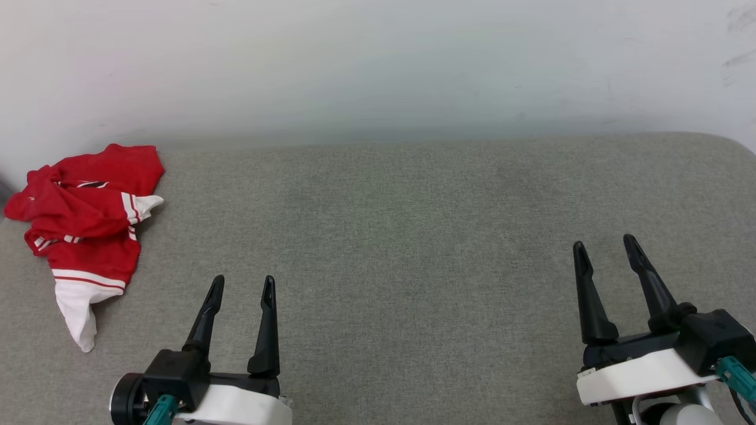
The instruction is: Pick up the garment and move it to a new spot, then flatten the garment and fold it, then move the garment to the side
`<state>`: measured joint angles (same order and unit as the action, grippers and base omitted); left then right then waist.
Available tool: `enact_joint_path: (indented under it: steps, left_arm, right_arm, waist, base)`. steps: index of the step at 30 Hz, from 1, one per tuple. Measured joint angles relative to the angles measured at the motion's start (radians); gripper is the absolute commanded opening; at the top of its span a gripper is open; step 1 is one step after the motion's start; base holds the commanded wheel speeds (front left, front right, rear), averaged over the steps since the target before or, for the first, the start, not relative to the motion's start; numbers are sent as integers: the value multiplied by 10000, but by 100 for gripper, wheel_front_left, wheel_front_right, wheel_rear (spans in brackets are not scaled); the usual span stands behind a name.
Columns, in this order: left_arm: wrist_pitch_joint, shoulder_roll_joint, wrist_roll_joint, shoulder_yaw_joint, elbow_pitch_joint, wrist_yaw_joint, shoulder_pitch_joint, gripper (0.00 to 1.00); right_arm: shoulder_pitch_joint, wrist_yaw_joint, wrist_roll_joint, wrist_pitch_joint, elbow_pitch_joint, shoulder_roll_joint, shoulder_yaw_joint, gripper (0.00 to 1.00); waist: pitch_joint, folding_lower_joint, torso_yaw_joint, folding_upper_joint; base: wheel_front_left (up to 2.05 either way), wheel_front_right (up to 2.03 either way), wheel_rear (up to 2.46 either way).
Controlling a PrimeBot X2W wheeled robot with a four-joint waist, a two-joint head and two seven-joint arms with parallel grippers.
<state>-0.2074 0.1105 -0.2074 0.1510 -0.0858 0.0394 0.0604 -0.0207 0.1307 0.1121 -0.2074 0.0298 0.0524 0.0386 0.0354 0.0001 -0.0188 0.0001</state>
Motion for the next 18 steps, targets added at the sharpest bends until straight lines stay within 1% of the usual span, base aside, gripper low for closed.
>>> enact_joint_path:
  steps: [2, 4, 7, 10, 12, 15, 18]
  left_arm:
    - [-56, -104, -203, -2, 36, -8, 38, 100]
    - [-84, -230, -364, -128, 27, -153, 69, 100]
    - [-161, -359, -556, -493, -15, -539, 95, 100]
    - [-201, -506, -591, -826, -13, -988, 166, 100]
    - [-253, -546, -558, -1009, 27, -1175, 180, 100]
    - [-295, -577, -506, -1229, 119, -1369, 250, 100]
    - [-353, -589, -447, -1187, 387, -1471, 368, 100]
  right_arm:
    - [0, 2, -15, -38, 36, -8, 27, 100]
    - [0, 2, -174, -77, 46, -8, 27, 100]
    - [2, 2, -196, -136, 38, -8, 27, 100]
    - [12, 2, 81, -213, -21, -8, -12, 100]
    - [48, 2, 119, -244, -148, -8, -31, 100]
    - [103, 2, 217, -297, -349, -10, -56, 100]
    - [125, 2, 213, -355, -537, -10, -119, 100]
  waist:
    - [14, 0, -17, 0]
    - [37, 0, -28, 0]
    - [73, 0, -43, 0]
    - [99, 0, -58, 0]
    - [108, 0, -68, -1]
    - [122, 0, -84, 0]
    - [142, 0, -93, 0]
  base:
    - [0, 0, 0]
    - [0, 0, 0]
    - [0, 0, 0]
    - [0, 0, 0]
    - [0, 0, 0]
    - [0, 0, 0]
    - [0, 0, 0]
